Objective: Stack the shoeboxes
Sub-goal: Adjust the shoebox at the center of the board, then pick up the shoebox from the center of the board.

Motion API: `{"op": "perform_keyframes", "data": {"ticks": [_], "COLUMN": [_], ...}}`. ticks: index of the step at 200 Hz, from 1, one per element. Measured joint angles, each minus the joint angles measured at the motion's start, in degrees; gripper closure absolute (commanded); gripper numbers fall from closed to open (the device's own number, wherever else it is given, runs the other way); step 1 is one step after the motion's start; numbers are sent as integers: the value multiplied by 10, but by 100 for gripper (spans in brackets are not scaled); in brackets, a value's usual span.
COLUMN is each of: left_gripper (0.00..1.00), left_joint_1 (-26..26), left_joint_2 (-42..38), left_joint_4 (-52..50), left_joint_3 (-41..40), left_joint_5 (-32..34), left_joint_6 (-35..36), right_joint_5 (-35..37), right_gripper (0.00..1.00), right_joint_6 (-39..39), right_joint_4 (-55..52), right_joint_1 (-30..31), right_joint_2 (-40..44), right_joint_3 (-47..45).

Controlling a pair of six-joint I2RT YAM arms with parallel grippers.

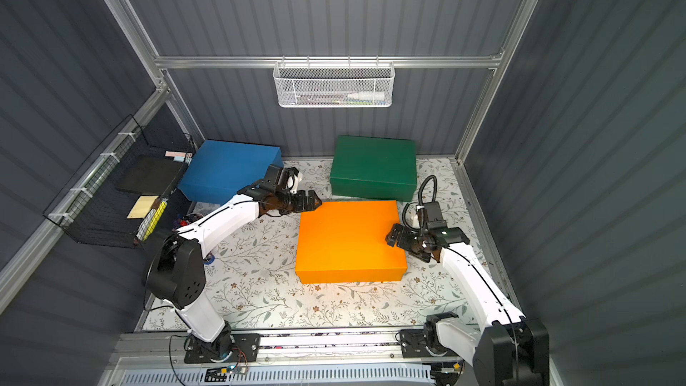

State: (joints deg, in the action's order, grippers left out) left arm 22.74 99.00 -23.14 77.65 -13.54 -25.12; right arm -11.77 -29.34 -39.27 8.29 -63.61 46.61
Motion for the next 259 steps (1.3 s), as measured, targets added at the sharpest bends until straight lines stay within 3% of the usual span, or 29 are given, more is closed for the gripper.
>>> {"op": "perform_keyframes", "data": {"ticks": [30, 64, 91, 115, 159, 198, 259], "left_gripper": [0, 0, 0, 0, 0, 0, 0], "left_joint_1": [0, 0, 1, 1, 1, 1, 1], "left_joint_2": [-9, 18, 87, 160, 271, 328, 375], "left_joint_4": [-13, -12, 9, 17, 16, 19, 39], "left_joint_3": [37, 167, 258, 297, 345, 412, 445], "left_joint_5": [41, 53, 40, 15, -24, -54, -97], "left_joint_6": [25, 65, 75, 76, 68, 50, 9], "right_joint_5": [96, 134, 81, -7, -166, -198, -219], "right_gripper": [1, 1, 1, 1, 1, 1, 1], "right_joint_6": [33, 81, 87, 82, 90, 86, 89], "right_joint_4": [14, 113, 178, 206, 202, 218, 222], "right_joint_1": [-1, -32, -103, -150, -171, -168, -168], "right_joint_2": [22, -6, -134, -255, -438, -497, -530], "right_joint_3": [28, 53, 143, 238, 417, 419, 419]}}
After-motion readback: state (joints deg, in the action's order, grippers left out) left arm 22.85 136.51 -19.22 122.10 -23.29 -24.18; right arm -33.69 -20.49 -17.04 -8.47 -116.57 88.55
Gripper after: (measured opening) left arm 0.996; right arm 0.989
